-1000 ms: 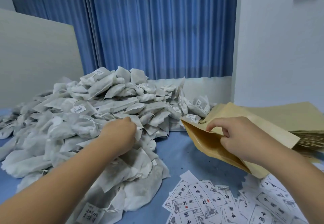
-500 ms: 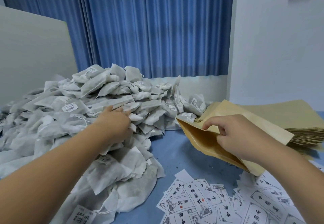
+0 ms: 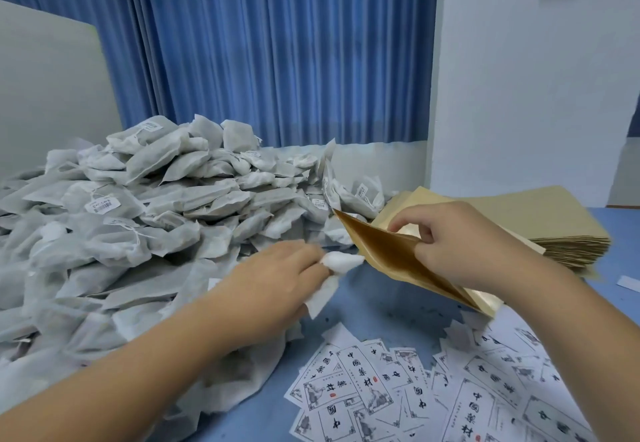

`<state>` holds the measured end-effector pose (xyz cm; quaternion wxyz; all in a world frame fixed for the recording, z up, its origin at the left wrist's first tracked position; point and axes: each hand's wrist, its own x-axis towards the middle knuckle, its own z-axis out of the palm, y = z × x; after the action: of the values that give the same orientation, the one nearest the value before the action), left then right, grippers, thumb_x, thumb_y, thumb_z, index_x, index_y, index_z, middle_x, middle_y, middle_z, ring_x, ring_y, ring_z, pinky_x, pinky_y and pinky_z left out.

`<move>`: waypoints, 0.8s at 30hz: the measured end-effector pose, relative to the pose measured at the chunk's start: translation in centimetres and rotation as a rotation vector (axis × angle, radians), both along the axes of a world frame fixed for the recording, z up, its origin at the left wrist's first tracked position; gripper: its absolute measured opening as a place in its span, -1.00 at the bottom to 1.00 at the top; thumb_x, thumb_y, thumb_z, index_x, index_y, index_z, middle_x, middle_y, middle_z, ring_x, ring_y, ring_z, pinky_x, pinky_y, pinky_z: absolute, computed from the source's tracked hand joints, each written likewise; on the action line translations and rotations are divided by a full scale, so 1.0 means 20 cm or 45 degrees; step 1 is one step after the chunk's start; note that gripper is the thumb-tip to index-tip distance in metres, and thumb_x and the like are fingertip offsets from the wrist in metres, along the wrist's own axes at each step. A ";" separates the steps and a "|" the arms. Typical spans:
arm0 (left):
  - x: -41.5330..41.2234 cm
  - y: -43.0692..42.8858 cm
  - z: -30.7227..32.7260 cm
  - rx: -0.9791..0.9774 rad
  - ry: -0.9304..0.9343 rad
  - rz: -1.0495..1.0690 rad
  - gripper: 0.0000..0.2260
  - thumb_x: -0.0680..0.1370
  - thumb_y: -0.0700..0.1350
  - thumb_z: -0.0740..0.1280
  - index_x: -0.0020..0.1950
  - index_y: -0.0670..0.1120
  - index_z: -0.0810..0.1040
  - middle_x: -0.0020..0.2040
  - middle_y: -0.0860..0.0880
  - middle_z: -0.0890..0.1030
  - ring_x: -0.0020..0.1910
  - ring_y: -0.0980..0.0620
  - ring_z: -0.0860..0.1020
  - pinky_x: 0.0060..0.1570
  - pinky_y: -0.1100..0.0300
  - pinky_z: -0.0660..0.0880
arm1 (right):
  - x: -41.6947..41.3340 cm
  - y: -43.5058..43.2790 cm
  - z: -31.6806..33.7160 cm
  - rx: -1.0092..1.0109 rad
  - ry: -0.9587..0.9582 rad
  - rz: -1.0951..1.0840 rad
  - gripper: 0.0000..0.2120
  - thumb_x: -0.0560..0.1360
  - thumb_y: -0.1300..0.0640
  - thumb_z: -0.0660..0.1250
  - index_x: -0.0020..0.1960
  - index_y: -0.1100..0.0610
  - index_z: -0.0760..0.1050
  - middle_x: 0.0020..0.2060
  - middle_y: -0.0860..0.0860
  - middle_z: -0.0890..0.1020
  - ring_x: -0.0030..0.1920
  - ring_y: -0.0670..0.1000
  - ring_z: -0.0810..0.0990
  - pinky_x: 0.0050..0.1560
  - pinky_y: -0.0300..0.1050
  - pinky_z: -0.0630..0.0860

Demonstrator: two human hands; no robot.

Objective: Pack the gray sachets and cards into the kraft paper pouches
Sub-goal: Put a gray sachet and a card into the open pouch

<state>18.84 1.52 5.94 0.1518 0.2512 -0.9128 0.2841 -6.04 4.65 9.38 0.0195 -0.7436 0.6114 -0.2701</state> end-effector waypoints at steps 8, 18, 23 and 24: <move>-0.22 -0.13 -0.21 0.457 0.150 0.139 -0.69 0.59 0.00 0.10 0.34 0.07 0.30 0.24 0.05 0.41 0.04 -0.06 0.50 -0.19 0.15 0.27 | -0.02 -0.01 -0.01 0.002 0.021 -0.016 -0.56 0.41 0.30 0.20 -0.01 -0.24 0.55 -0.39 -0.11 0.45 -0.34 -0.13 0.45 -0.34 -0.20 0.36; -0.27 -0.20 -0.27 1.074 0.073 0.234 -0.42 0.48 -0.07 0.33 0.44 0.22 0.19 0.28 0.10 0.41 0.24 0.06 0.42 0.17 0.13 0.38 | -0.06 -0.02 0.01 -0.012 -0.020 -0.024 -0.57 0.41 0.31 0.20 -0.10 -0.25 0.51 -0.36 -0.15 0.42 -0.34 -0.14 0.44 -0.35 -0.20 0.34; -0.26 -0.17 -0.27 0.817 0.193 0.138 -0.46 0.50 -0.20 0.26 0.43 0.15 0.27 0.31 0.12 0.43 0.28 0.07 0.41 0.22 0.11 0.38 | -0.07 -0.03 0.00 -0.006 -0.025 -0.025 -0.59 0.41 0.30 0.21 -0.09 -0.25 0.52 -0.36 -0.15 0.42 -0.32 -0.15 0.44 -0.34 -0.21 0.33; -0.25 -0.15 -0.25 0.756 0.250 0.081 -0.45 0.47 -0.20 0.26 0.43 0.12 0.29 0.30 0.12 0.44 0.26 0.08 0.42 0.20 0.13 0.38 | -0.08 -0.03 0.00 -0.007 -0.032 -0.026 -0.59 0.41 0.29 0.21 -0.09 -0.25 0.52 -0.36 -0.15 0.43 -0.33 -0.15 0.44 -0.34 -0.21 0.33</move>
<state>13.88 -1.47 0.91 0.1503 0.3394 -0.9284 -0.0161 -7.63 4.15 9.44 0.0223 -0.7339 0.6179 -0.2814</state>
